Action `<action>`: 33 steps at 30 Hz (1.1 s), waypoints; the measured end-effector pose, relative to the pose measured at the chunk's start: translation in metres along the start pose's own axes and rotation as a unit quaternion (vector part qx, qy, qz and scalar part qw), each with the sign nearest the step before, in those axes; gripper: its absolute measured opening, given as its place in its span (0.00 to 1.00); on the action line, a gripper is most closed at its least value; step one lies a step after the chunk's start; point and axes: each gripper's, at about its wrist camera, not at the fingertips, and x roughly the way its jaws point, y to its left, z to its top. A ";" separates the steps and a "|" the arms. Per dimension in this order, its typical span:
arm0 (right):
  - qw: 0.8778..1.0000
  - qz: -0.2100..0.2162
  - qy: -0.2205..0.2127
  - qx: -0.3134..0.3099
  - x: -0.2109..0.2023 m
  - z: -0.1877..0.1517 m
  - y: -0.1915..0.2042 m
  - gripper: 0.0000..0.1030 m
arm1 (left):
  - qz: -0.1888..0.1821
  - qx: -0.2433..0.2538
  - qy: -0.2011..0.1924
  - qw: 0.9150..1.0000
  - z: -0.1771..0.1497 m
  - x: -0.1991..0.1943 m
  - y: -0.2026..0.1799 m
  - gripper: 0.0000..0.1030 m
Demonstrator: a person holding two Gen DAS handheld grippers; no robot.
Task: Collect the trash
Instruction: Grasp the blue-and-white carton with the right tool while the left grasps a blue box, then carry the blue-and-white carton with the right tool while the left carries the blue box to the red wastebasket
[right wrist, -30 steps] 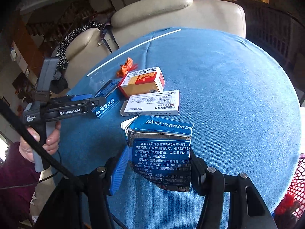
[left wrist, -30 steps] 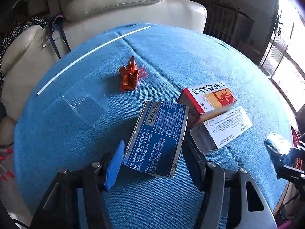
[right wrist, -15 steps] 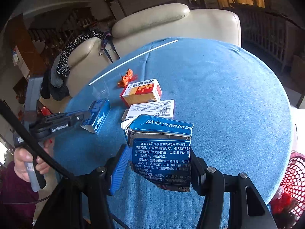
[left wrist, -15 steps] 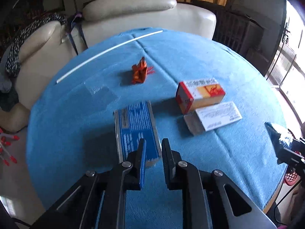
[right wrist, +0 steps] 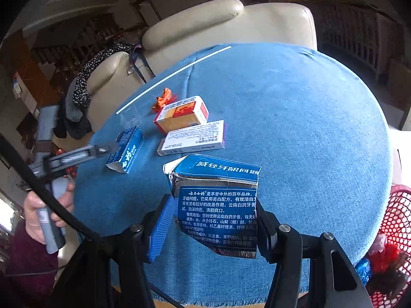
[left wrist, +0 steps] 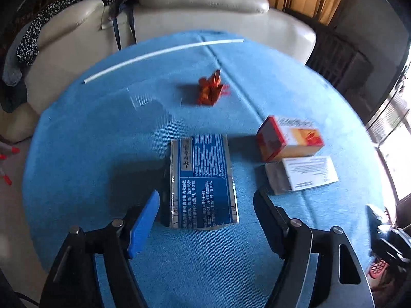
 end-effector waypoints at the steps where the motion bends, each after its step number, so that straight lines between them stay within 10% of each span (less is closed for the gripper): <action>1: 1.000 -0.001 -0.002 -0.005 0.000 0.000 0.003 0.59 | 0.008 -0.001 0.002 1.000 -0.001 0.005 0.000 0.74; 13: 1.000 0.001 -0.003 -0.019 0.005 0.000 0.010 0.59 | 0.011 -0.031 -0.023 0.999 -0.008 0.000 0.012 0.56; 33: 0.998 -0.018 -0.067 -0.009 -0.054 -0.003 -0.013 0.59 | 0.041 0.145 -0.110 0.982 -0.039 -0.094 -0.128 0.57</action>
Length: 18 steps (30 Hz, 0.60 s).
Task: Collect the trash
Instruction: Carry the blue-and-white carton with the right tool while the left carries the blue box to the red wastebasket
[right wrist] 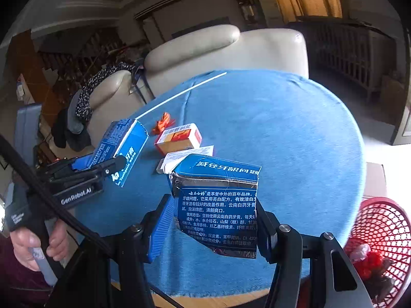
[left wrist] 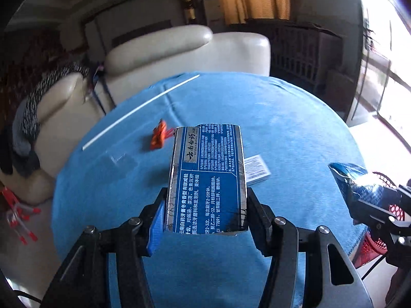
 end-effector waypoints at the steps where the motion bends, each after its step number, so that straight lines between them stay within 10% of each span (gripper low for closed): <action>1: 1.000 -0.002 -0.004 0.001 -0.004 0.000 -0.002 0.59 | -0.002 0.005 -0.002 1.000 0.001 -0.002 -0.005 0.57; 18: 0.998 -0.037 -0.041 0.039 -0.056 -0.011 -0.051 0.59 | -0.040 0.072 -0.011 0.997 0.011 -0.019 -0.080 0.57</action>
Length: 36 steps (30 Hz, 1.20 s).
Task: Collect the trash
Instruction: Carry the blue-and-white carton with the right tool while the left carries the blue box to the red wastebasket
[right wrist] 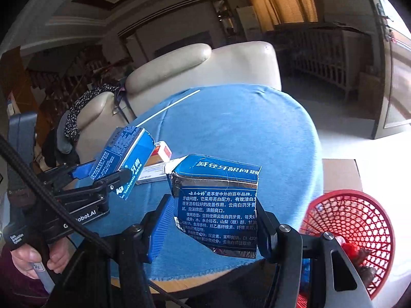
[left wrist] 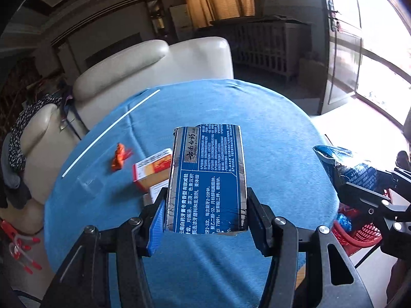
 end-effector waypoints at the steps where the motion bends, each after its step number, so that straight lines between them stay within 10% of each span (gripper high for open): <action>1: 1.000 -0.002 -0.001 0.002 -0.001 0.000 -0.002 0.59 | -0.003 0.004 0.000 1.000 0.001 0.000 -0.004 0.57; 36: 0.996 -0.060 -0.020 0.056 -0.027 -0.007 -0.056 0.59 | -0.057 0.072 -0.001 0.996 0.010 0.011 -0.074 0.57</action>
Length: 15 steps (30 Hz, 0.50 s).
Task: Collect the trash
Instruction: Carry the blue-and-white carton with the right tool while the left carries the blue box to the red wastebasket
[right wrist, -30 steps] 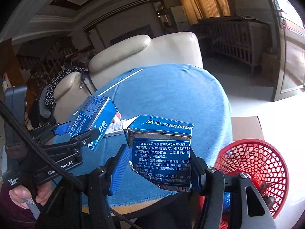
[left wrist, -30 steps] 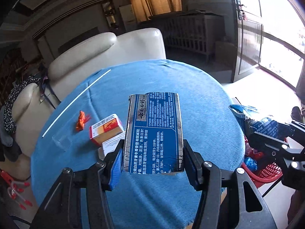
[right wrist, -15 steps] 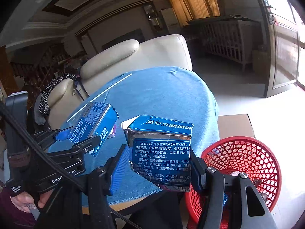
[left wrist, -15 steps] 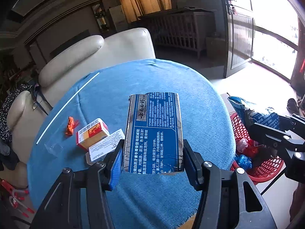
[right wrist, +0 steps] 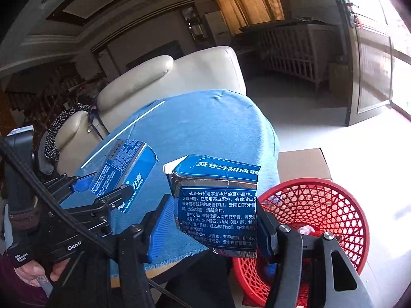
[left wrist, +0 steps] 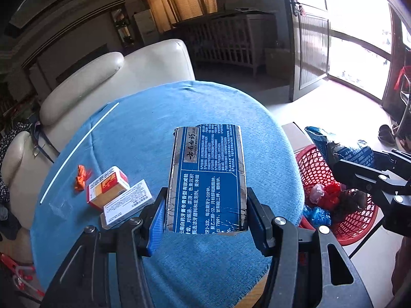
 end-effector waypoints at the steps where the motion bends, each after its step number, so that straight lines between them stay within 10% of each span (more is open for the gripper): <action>1: 1.000 -0.002 -0.001 0.001 0.000 0.000 -0.001 0.59 | -0.002 0.003 -0.001 1.000 0.001 0.000 -0.003 0.57; 15: 0.999 -0.025 -0.004 0.026 -0.007 -0.001 -0.028 0.59 | -0.024 0.032 0.000 0.999 0.009 0.004 -0.030 0.57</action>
